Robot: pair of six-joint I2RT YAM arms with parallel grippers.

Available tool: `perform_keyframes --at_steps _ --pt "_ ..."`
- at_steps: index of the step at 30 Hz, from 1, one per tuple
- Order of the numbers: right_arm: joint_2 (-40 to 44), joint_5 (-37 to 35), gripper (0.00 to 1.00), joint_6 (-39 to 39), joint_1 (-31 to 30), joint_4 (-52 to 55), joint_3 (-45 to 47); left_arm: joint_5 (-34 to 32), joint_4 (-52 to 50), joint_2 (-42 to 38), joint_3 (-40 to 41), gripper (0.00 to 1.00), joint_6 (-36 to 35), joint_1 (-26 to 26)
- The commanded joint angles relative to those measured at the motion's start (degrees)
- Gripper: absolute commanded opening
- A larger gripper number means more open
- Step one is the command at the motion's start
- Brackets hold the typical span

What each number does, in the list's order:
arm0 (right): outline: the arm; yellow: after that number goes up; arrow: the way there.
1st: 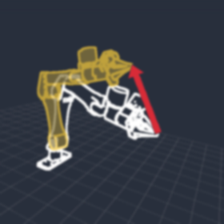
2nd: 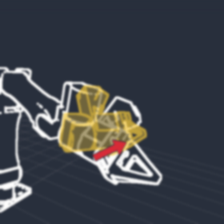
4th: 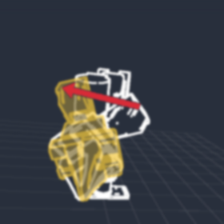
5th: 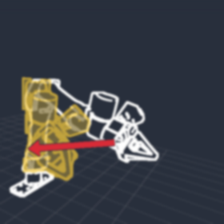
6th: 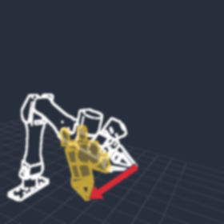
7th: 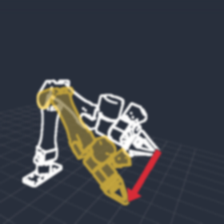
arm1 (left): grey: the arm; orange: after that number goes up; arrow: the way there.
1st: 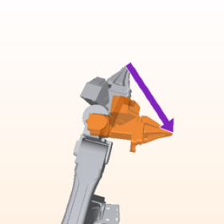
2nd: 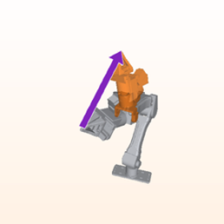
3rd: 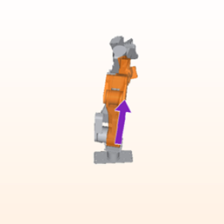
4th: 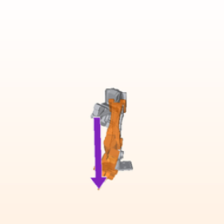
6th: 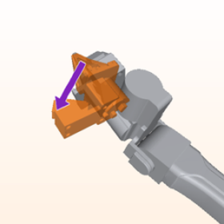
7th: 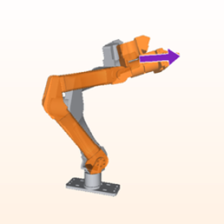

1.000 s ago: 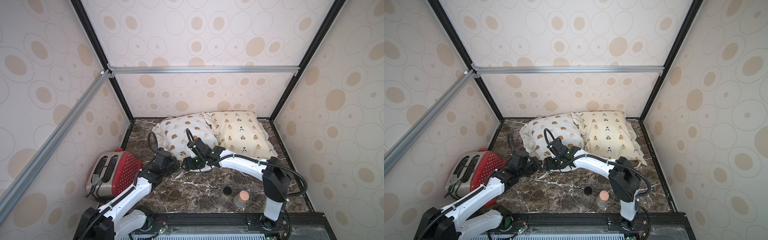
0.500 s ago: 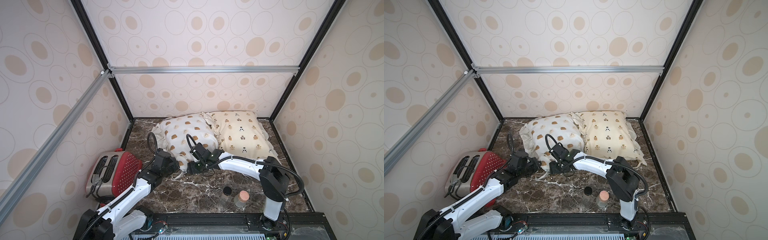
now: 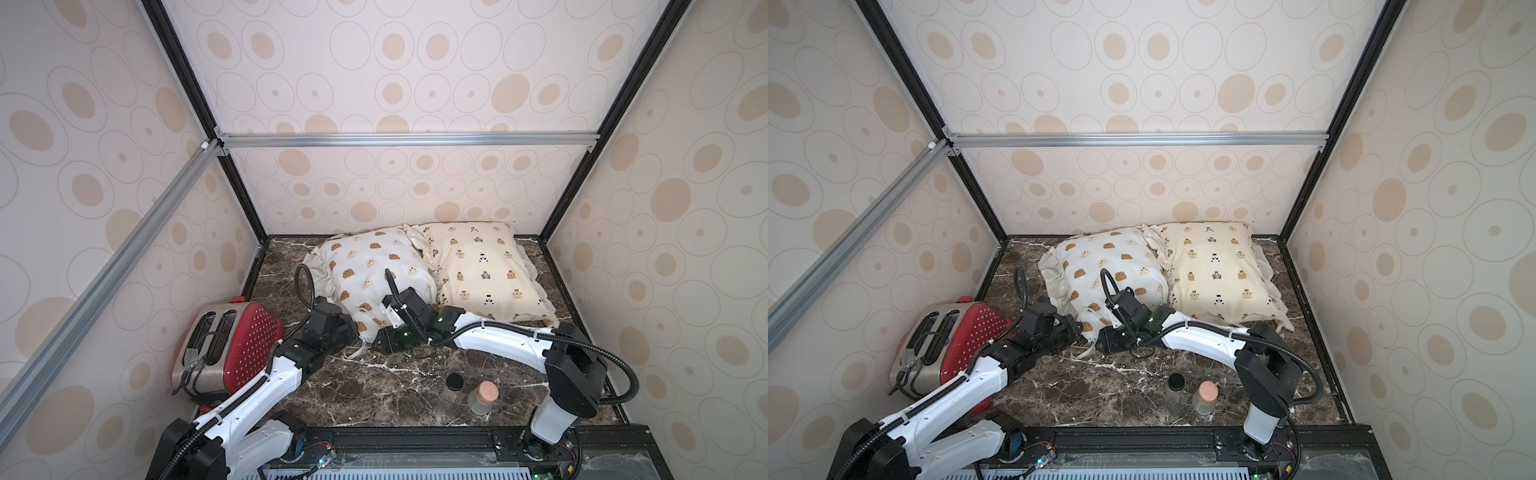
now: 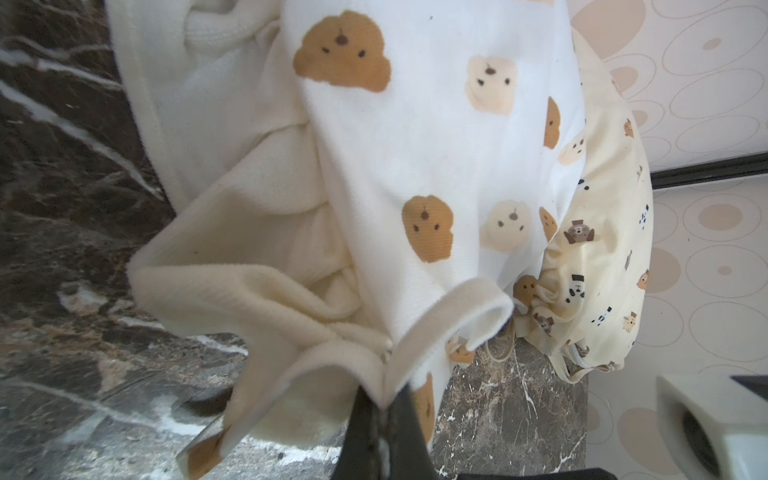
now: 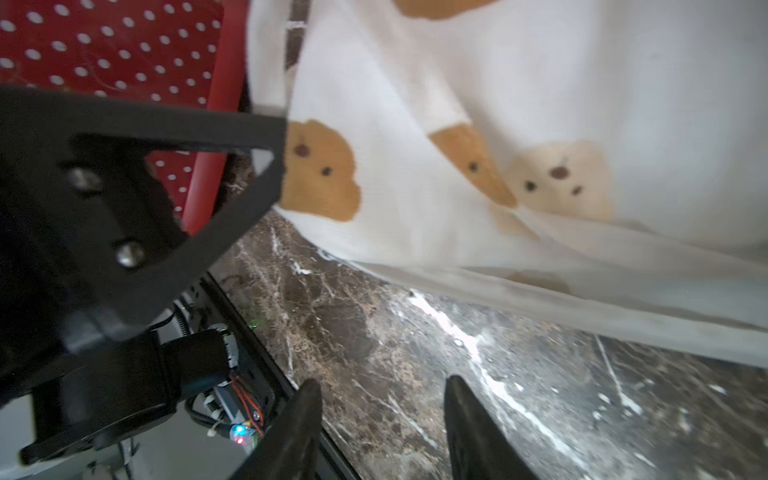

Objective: Zip up pillowcases
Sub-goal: Zip the zipper on the pillowcase.

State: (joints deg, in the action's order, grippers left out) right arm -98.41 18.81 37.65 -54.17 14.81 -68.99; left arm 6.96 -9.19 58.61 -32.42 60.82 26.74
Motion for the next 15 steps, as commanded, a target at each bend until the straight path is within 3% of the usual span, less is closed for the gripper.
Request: perform_keyframes --at_steps 1,15 --pt "-2.18 5.84 0.46 1.00 -0.53 -7.76 1.59 0.71 -1.48 -1.87 -2.71 0.00 -0.94 0.39" --pt "-4.81 6.55 0.42 2.85 -0.77 -23.21 6.88 0.53 -4.09 -2.82 -4.99 0.00 -1.84 0.39"
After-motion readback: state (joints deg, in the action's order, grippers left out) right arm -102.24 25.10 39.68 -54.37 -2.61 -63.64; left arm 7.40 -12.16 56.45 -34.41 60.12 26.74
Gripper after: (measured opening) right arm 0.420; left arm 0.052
